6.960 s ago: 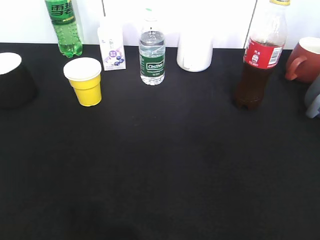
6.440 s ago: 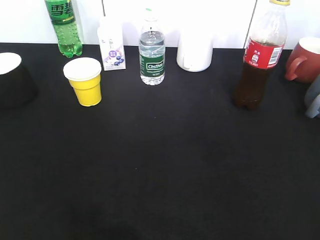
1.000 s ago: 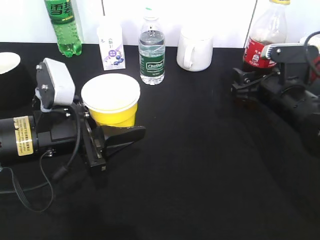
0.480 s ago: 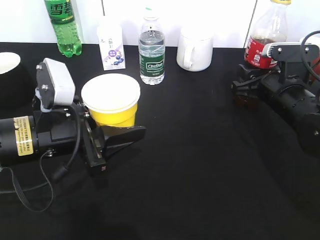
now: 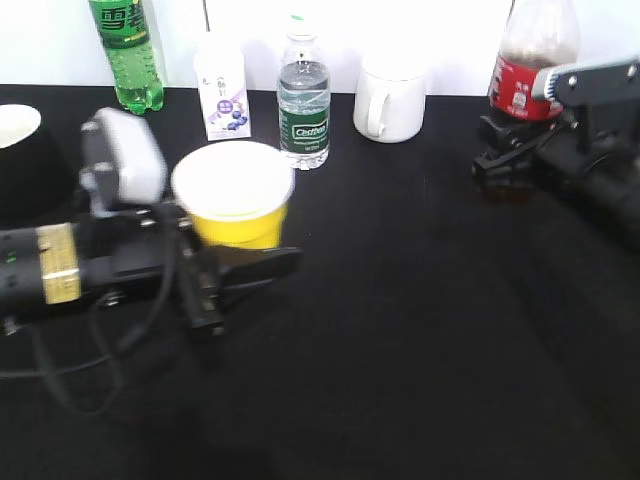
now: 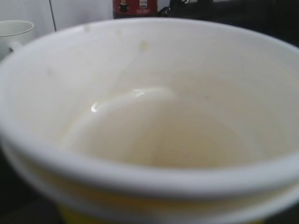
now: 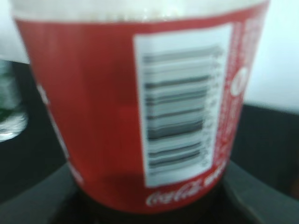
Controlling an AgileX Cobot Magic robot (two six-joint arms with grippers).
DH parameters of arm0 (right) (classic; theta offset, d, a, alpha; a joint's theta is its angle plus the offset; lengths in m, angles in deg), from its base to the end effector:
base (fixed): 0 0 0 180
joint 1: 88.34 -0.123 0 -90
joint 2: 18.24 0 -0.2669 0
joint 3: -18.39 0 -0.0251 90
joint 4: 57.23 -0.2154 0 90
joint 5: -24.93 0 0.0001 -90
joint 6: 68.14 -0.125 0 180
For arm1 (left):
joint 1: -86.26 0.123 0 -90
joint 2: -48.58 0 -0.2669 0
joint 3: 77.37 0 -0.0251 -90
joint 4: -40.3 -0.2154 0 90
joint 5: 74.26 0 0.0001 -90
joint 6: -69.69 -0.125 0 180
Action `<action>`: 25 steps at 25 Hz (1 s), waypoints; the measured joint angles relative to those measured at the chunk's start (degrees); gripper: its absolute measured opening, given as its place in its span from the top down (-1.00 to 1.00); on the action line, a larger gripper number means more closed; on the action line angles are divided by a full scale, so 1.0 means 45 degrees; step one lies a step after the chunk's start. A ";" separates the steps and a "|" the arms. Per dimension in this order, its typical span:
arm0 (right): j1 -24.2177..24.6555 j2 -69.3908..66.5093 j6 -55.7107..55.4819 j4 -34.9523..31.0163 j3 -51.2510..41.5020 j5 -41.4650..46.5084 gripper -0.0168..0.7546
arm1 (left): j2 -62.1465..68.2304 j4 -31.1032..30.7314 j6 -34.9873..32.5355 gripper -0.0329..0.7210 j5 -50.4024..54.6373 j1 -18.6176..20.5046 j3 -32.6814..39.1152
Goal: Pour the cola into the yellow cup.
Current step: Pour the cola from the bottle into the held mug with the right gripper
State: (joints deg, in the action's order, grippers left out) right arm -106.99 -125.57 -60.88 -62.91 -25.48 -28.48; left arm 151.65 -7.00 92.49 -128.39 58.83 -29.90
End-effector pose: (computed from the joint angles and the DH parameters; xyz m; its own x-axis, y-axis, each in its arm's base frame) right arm 0.3146 0.0957 0.1838 -0.1139 -0.1094 -0.9875 -0.2525 0.9645 -0.0777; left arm 0.2178 -0.1969 0.1777 -0.1153 0.2110 -0.9707 0.9065 0.4219 -0.0160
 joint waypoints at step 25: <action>0.0000 0.2567 1.1881 0.2182 -0.0096 -0.1329 -0.09 | 0.2068 0.1334 0.0000 -0.24 0.1433 -0.1918 -0.3627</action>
State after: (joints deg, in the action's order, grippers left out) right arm -106.99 -114.02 -7.42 -53.09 -25.91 -34.46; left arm 160.96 -1.00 92.49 -121.95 50.20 -46.22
